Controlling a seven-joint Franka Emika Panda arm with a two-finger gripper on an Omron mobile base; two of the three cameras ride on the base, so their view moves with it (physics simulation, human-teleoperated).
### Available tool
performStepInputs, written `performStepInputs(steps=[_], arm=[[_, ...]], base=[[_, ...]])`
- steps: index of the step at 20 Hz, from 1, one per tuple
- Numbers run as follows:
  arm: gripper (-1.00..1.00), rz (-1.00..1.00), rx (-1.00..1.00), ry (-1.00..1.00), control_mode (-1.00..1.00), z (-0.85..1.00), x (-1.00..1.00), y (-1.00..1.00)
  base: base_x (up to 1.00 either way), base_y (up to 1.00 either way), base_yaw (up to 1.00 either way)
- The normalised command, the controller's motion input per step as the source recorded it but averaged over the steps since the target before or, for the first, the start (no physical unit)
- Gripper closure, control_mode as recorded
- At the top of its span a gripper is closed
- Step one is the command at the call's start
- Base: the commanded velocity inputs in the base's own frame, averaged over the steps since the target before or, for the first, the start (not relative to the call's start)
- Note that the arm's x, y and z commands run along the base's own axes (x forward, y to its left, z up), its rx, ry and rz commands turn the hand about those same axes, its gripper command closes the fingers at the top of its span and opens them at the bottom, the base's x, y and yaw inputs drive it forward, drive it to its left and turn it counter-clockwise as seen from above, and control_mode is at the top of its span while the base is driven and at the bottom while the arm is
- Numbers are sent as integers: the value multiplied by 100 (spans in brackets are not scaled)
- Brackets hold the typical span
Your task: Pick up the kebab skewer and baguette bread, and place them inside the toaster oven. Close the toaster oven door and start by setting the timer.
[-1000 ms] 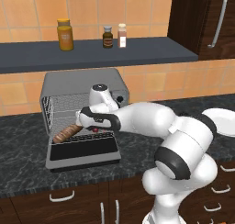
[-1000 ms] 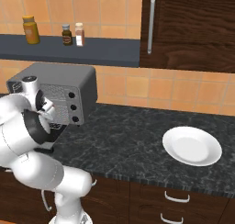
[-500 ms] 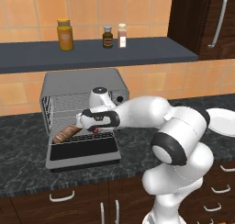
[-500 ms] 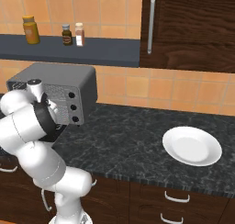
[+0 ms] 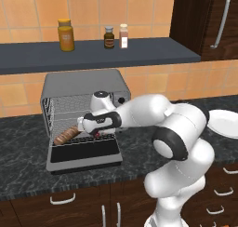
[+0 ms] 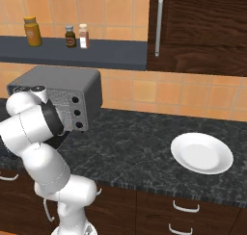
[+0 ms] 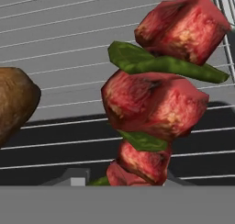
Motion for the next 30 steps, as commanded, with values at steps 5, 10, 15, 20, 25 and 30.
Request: performStepInputs(steps=[5, 10, 15, 20, 25, 30], arm=[[100, 0, 0, 0, -100, -6, 10, 0], [100, 1, 0, 0, -100, -21, -8, 0], [-100, 2, 0, 0, -100, -15, -9, 0], [-100, 1, 0, -4, -100, 0, -3, 0], [-100, 1, 0, -5, -100, 13, -5, 0], [-100, 1, 0, -8, -100, 29, -75, 14]], base=[[0, 0, 0], [0, 0, 0], [0, 0, 0], [0, 0, 0], [0, 0, 0], [0, 0, 0]])
